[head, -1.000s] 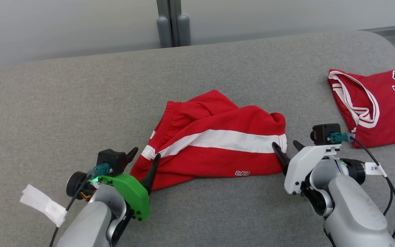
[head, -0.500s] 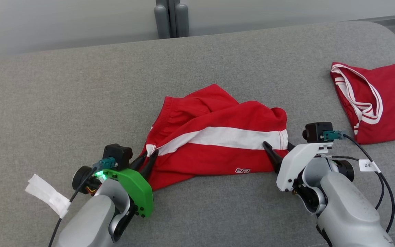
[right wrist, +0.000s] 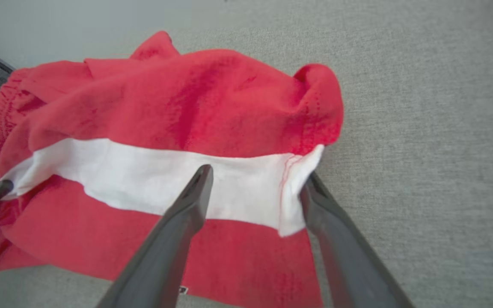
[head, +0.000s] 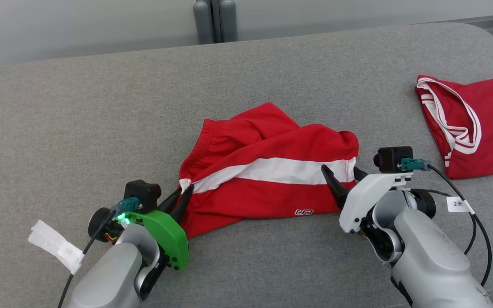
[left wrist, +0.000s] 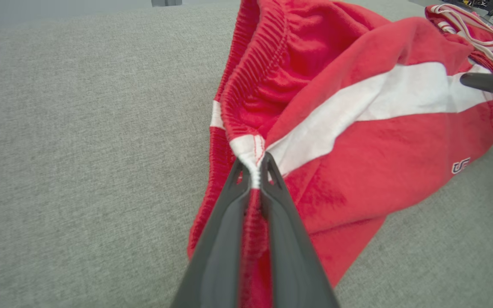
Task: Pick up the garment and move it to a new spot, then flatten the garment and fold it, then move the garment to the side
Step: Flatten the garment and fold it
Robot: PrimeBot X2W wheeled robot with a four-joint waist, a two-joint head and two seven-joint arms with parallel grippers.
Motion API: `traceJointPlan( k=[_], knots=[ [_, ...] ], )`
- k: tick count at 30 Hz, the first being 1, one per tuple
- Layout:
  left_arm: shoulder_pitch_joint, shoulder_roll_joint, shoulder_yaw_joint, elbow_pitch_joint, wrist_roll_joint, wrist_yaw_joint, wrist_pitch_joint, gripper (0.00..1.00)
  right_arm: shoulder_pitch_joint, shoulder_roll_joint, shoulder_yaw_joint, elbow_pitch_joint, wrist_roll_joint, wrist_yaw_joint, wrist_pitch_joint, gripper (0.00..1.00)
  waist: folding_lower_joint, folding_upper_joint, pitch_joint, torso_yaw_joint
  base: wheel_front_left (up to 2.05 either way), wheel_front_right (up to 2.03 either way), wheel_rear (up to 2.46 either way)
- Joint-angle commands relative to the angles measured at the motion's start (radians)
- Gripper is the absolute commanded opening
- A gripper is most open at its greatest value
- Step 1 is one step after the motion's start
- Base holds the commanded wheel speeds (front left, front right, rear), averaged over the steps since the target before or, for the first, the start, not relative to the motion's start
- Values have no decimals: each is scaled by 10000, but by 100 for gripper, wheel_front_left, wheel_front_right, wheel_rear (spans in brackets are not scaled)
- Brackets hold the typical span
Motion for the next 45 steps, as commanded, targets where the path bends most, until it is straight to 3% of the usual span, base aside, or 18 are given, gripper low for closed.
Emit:
traceJointPlan(
  k=[1, 16, 24, 25, 26, 27, 28, 29, 36, 45],
  knots=[
    [-206, 41, -28, 61, -128, -12, -87, 0, -10, -23, 13, -53, -90, -9, -108, 100, 0, 0, -17, 9, 0, 0, 0],
    [-274, 142, -174, 324, -397, -12, -368, 0, 1143, 101, -112, -1634, -690, -9, 472, 100, 0, 0, -94, -161, 0, 0, 0],
    [-390, 173, -308, 358, -474, -12, -393, 0, 653, 235, -169, -1322, -451, -9, 645, 100, 0, 0, 34, -173, 0, 0, 0],
    [-422, 173, -319, 355, -490, -12, -404, 0, 558, 266, -153, -1217, -432, -9, 624, 86, 0, 0, 50, -159, 0, 0, 0],
    [-451, 172, -328, 356, -507, -12, -410, 0, 477, 272, -138, -1127, -435, -9, 611, 84, 0, 0, 65, -149, 0, 0, 0],
    [-478, 161, -336, 359, -527, -12, -421, 0, 386, 296, -140, -1003, -309, -9, 596, 49, 0, 0, 77, -134, 0, 0, 0],
    [-480, 142, -351, 366, -546, -12, -428, 0, 285, 297, -129, -857, -275, -9, 550, 31, 0, 0, 83, -117, 0, 0, 0],
    [-461, 119, -365, 369, -585, -12, -421, 0, 207, 278, -81, -728, -302, -9, 533, 0, 0, 0, 82, -107, 0, 0, 0],
    [-173, -21, -186, 17, -1395, -12, -730, 0, -113, 171, 39, -550, 6, -7, -197, 0, 0, 0, -101, -13, 0, 0, 0],
    [-76, 347, 624, -1964, -2512, -12, -1182, 0, 94, -510, -160, -2774, 630, -7, -888, 0, 0, 0, -519, -205, 0, 0, 0]
  ],
)
